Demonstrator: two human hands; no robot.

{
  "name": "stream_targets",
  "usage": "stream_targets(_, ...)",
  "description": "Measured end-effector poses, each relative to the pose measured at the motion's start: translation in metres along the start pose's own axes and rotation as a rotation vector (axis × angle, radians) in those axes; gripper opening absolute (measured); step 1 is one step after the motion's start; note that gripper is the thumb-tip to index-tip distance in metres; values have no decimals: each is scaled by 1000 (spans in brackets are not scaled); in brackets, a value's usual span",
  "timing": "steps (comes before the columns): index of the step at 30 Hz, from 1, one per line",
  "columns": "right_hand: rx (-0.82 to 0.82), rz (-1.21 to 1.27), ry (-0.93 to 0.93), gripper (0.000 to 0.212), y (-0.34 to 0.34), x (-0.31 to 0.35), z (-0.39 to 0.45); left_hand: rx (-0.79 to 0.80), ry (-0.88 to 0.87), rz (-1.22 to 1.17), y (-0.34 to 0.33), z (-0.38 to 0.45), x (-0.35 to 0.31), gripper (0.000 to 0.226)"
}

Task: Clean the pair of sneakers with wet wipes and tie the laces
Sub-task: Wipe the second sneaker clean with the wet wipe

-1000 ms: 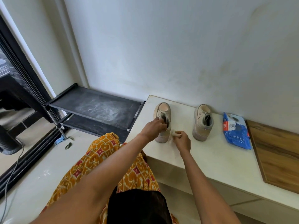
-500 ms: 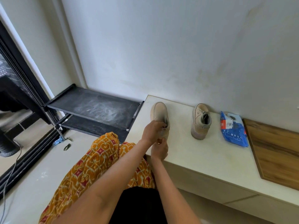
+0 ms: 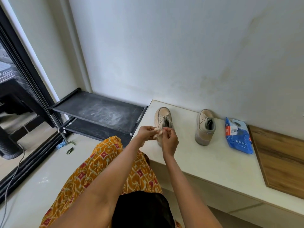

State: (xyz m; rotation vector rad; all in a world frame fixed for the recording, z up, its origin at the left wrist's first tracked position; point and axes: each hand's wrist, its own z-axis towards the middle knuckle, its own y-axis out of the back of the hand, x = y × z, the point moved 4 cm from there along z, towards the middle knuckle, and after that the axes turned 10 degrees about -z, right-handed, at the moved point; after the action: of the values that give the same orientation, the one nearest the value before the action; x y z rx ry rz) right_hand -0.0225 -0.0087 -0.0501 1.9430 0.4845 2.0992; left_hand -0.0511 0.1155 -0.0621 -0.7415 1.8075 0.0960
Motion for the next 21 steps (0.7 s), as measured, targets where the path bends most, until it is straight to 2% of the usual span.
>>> stream_targets(3,-85,-99,66,14,6,2,13,-368,-90,-43,26,23,-2,23)
stream_targets(5,-88,-168,96,23,11,-5,25,-583,-120,-39,39,36,-1,21)
stream_targets(8,56,-308,224,42,12,-20,38,-706,-165,-28,37,51,-7,20)
stream_targets(11,98,-377,322,45,9,-28,49,-764,-224,10,31,72,-17,14)
stream_targets(14,64,-394,405,36,7,-24,58,-779,-253,80,29,96,-26,11)
stream_targets(18,15,-439,449,28,-1,-28,65,-680,-286,284,24,129,-39,11)
stream_targets(21,-3,-444,433,27,-9,-30,66,-546,-305,428,15,146,-35,20)
